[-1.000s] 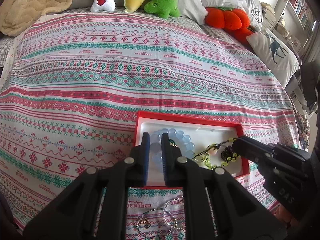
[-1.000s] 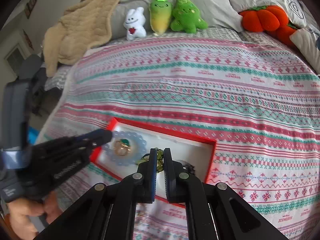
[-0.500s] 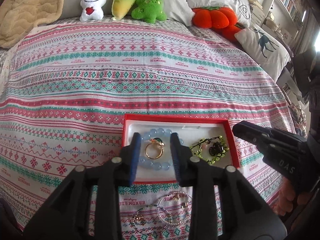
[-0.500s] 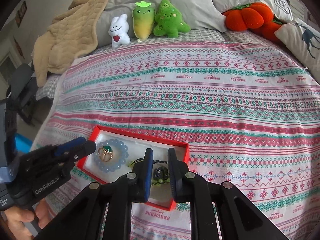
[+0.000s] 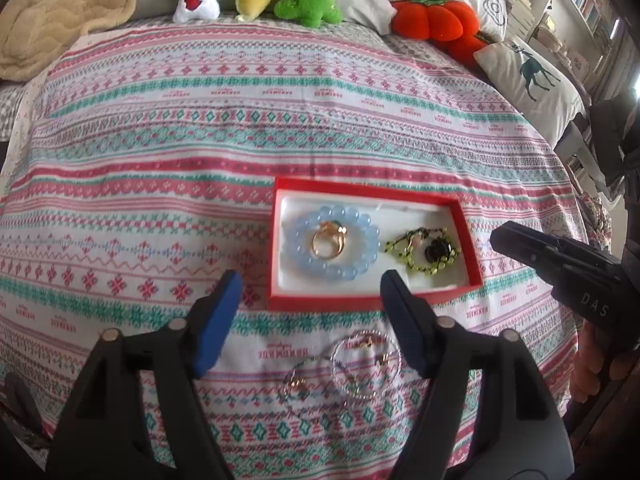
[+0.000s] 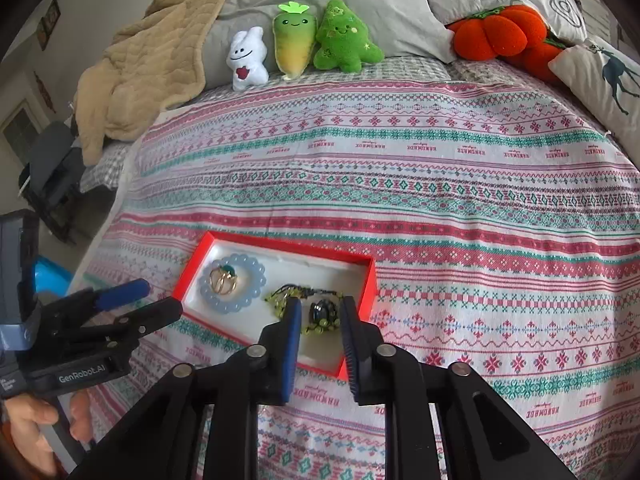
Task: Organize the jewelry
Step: 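Open both tools to release the bracelets and lift away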
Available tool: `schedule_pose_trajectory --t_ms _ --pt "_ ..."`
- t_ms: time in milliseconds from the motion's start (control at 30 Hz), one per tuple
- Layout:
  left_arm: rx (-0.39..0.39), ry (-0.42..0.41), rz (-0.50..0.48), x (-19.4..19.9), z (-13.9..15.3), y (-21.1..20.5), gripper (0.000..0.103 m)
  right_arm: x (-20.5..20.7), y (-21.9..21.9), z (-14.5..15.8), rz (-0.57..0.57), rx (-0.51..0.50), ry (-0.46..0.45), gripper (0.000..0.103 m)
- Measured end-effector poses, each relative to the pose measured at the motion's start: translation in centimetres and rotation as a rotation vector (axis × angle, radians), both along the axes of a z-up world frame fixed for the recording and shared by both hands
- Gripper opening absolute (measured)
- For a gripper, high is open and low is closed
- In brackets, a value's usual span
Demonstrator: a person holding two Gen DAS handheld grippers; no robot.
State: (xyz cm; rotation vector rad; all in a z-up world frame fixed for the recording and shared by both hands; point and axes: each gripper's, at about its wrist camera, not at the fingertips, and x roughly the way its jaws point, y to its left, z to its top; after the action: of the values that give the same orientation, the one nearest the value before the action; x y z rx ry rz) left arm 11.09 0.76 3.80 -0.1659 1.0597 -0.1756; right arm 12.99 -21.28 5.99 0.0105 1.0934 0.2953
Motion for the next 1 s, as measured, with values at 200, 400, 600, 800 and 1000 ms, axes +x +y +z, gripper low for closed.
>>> schedule_pose_trajectory --t_ms 200,400,600,800,1000 --pt "0.021 0.050 -0.010 -1.7 -0.6 0.4 0.080 -1.9 0.4 0.1 0.031 0.003 -0.010 0.070" --pt "0.055 0.098 -0.021 -3.2 -1.5 0.9 0.081 -3.8 1.3 -0.4 0.081 -0.042 0.009 0.070" --pt "0.092 0.137 -0.025 -4.6 -2.4 1.7 0.081 -5.5 1.4 -1.6 0.106 -0.100 0.054 0.071" --pt "0.119 0.171 -0.042 -5.9 -3.5 2.1 0.081 -6.7 1.0 -2.9 0.124 -0.159 0.090 0.071" --pt "0.143 0.189 -0.062 -6.8 -4.5 2.2 0.081 -7.6 0.8 -4.2 0.142 -0.201 0.117 0.071"
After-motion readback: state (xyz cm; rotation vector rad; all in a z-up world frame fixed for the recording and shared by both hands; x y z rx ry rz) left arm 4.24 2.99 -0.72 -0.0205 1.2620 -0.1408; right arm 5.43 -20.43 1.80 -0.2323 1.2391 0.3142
